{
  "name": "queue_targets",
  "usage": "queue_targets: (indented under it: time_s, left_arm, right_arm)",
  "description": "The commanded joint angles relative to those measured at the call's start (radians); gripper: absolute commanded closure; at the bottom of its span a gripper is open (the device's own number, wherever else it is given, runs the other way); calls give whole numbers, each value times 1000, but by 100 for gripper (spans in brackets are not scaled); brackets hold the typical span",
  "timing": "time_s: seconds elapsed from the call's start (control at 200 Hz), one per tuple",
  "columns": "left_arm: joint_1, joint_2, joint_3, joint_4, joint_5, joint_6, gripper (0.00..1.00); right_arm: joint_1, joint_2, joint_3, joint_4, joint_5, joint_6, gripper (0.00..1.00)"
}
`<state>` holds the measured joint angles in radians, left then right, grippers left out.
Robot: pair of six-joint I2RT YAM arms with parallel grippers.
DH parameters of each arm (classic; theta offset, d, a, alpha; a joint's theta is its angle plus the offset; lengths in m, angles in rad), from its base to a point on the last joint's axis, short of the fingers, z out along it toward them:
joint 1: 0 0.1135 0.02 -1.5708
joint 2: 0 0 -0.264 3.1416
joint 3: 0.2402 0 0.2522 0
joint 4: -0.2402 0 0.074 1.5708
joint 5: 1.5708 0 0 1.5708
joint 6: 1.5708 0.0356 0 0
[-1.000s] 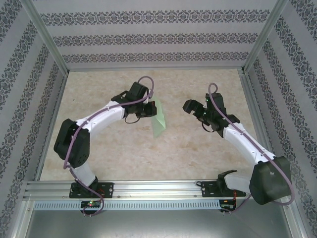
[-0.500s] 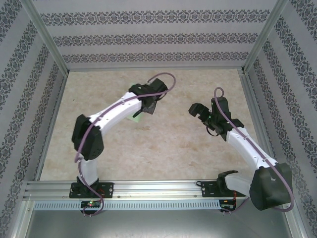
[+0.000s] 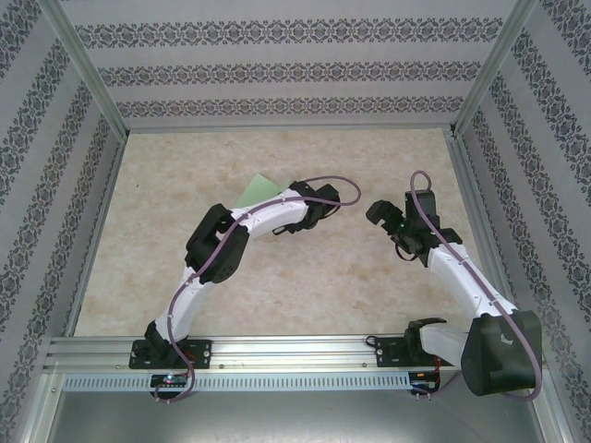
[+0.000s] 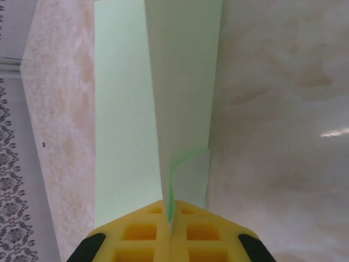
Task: Fold a paper plane with a square sheet of paper (pick it up from the middle)
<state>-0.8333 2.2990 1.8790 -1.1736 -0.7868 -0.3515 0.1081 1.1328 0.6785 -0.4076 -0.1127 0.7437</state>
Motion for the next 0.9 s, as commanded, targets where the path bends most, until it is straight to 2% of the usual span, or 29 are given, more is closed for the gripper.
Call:
queue_targets:
  time_s: [0.0,0.27,0.515,0.679,0.894]
  left_arm:
    - [-20,13,13,33,65,-3,94]
    - [-20,21,7,92,215,-19,87]
    - [-20,17,1,121,295,-28,82]
    - [-20,-26,67,80,418,-25,65]
    - [-3,-150,128,127,700,-16,42]
  right_arm:
    - [-11,-10,-5,-20,27,18,2]
    - [-14,-6,25,-57,33,17,2]
    - [-26,33,90,-90,27,-20,2]
    - [-28,64,106,-82,6,-13,2]
    - [-27,125,144,-79,-46,-28,2]
